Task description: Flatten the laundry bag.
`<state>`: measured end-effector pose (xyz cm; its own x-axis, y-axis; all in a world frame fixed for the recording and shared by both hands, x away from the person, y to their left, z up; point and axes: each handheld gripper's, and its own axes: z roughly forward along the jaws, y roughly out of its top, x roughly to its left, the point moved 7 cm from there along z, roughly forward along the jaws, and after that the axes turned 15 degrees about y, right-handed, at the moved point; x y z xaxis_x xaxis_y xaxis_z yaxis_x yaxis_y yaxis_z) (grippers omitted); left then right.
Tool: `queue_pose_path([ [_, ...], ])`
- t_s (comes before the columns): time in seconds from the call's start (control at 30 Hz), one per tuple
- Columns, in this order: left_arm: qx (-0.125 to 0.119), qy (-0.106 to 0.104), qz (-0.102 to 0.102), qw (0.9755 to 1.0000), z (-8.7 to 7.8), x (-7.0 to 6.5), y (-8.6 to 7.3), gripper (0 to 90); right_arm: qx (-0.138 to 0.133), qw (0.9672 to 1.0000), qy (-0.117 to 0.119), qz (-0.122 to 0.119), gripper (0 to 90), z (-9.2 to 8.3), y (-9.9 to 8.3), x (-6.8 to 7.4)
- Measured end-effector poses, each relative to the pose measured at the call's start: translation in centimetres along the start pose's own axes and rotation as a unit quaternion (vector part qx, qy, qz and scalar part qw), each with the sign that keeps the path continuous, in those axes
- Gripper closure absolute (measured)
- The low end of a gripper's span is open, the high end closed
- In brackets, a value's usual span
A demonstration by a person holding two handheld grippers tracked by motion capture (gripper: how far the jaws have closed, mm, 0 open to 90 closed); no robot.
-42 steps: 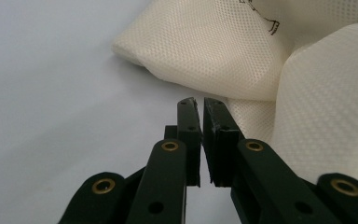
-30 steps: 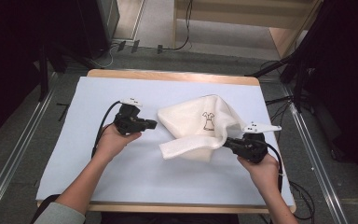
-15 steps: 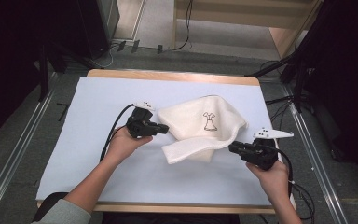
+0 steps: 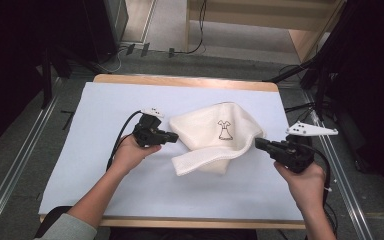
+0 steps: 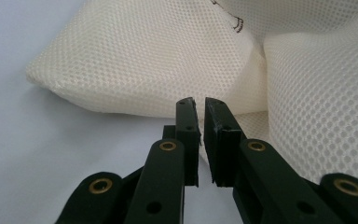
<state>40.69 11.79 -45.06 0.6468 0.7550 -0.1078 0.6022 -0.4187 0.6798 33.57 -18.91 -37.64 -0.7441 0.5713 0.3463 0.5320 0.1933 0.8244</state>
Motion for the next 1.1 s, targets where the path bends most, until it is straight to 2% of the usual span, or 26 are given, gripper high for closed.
queue_pose_path([
  [0.17, 0.005, 0.012, -0.006, 0.9999, 0.2, 1.0, -0.2, 82.3, 0.019, 0.9996, 0.015, -0.017, 89.9, 2.6, 1.5, 0.8],
  [0.23, 0.008, 0.016, -0.014, 0.9998, 0.4, 1.7, -0.4, 81.1, 0.035, 0.9991, 0.016, -0.014, 89.9, 3.8, 1.2, 0.5],
  [0.27, 0.008, 0.016, -0.014, 0.9998, 0.4, 1.7, -0.4, 80.0, 0.035, 0.9991, 0.016, -0.014, 89.9, 3.8, 1.2, 0.5],
  [0.3, 0.012, 0.018, -0.02, 0.9996, 0.6, 2.4, -0.5, 78.4, 0.05, 0.9986, 0.018, -0.005, 89.9, 4.5, 0.4, 0.0],
  [0.4, 0.013, 0.026, -0.034, 0.999, 0.9, 3.5, -0.6, 73.6, 0.055, 0.9983, 0.018, 0.005, 89.8, 4.4, -0.9, -0.4],
  [0.47, 0.011, 0.028, -0.047, 0.9984, 1.4, 4.3, -0.5, 66.6, 0.058, 0.9981, 0.016, 0.008, 88.6, 4.2, -1.8, -0.7],
  [0.57, 0.013, 0.04, -0.043, 0.9982, 2.3, 5.1, -0.4, 61.2, 0.06, 0.9981, 0.013, 0.007, 88.2, 3.8, -2.9, -1.2],
  [0.67, 0.002, 0.042, -0.04, 0.9983, 2.6, 5.4, -0.2, 55.0, 0.06, 0.9981, 0.012, 0.009, 88.1, 3.5, -3.7, -1.6],
  [0.7, -0.012, 0.048, -0.038, 0.9981, 3.1, 5.6, -0.1, 52.5, 0.062, 0.9979, 0.013, 0.008, 87.7, 3.5, -4.3, -1.8],
  [0.77, -0.016, 0.051, -0.037, 0.9979, 3.5, 5.8, 0.0, 48.5, 0.069, 0.9976, 0.01, 0.005, 87.3, 3.4, -4.7, -2.0],
  [0.87, 0.008, 0.051, -0.032, 0.9982, 4.4, 5.9, 0.2, 44.8, 0.069, 0.9976, 0.007, 0.003, 86.2, 3.3, -5.2, -2.3],
  [1.07, 0.003, 0.034, -0.034, 0.9988, 5.4, 5.5, 0.7, 38.2, 0.075, 0.9971, 0.002, 0.001, 85.7, 3.3, -5.9, -2.5],
  [1.1, 0.003, 0.025, -0.036, 0.999, 5.9, 5.3, 0.9, 37.8, 0.078, 0.997, 0.0, 0.0, 85.3, 3.3, -6.1, -2.6],
])
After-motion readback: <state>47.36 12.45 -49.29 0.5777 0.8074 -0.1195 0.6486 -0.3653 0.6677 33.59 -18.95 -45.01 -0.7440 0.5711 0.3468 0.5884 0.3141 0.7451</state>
